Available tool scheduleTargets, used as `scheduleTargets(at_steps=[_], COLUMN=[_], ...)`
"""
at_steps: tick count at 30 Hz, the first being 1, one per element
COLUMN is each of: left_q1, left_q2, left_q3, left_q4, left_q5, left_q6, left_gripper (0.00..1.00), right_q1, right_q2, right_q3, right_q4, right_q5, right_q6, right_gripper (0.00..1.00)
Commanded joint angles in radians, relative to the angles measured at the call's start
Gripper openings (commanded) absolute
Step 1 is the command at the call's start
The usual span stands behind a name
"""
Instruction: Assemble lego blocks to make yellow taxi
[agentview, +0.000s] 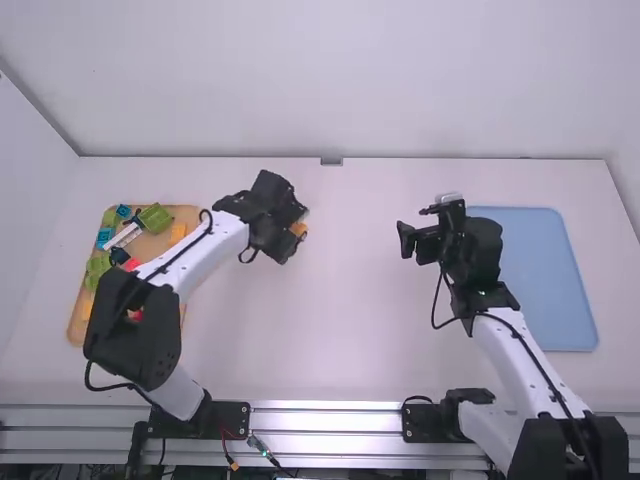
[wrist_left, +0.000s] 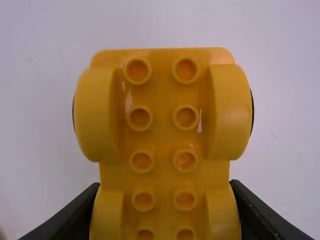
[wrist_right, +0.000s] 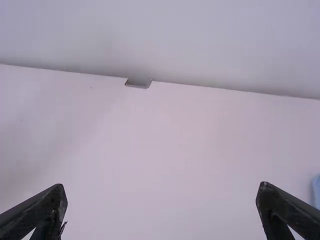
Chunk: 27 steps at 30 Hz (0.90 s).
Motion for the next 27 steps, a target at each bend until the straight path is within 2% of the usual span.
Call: scheduleTargets(at_steps=[1, 9, 14, 22, 27], left_q1=[-0.06, -0.216, -0.267, -0.267, -0.268], left_q2=[0.009, 0.098, 0.176, 0.238, 0.239], left_q3=[-0.011, -0.013, -0.038, -0.053, -0.097], left_q4=[-0.037, -0.024, 0.082, 0.055, 0.122], left_q5=[0.11, 0.067, 0.063, 0.066, 0.062], left_q6=[0.278, 0.435, 0.492, 0.555, 0.549], left_gripper=[0.01, 0.01, 0.01, 0.06, 0.1], right_q1=[-0.023, -0.057, -0.057, -0.057, -0.057], right_q2=[-0.085, -0.275, -0.359, -0.347, -0.297], right_q3=[0.039, 0.039, 0.038, 0.038, 0.038], right_q4=[-0.036, -0.208, -0.278, -0.269, -0.236], right_q5=[-0.004, -0.025, -0.025, -0.025, -0.026], right_q6=[0.003, -0.039, -0.05, -0.05, -0.05], right_gripper=[0.99, 0.99, 0.99, 0.99, 0.99])
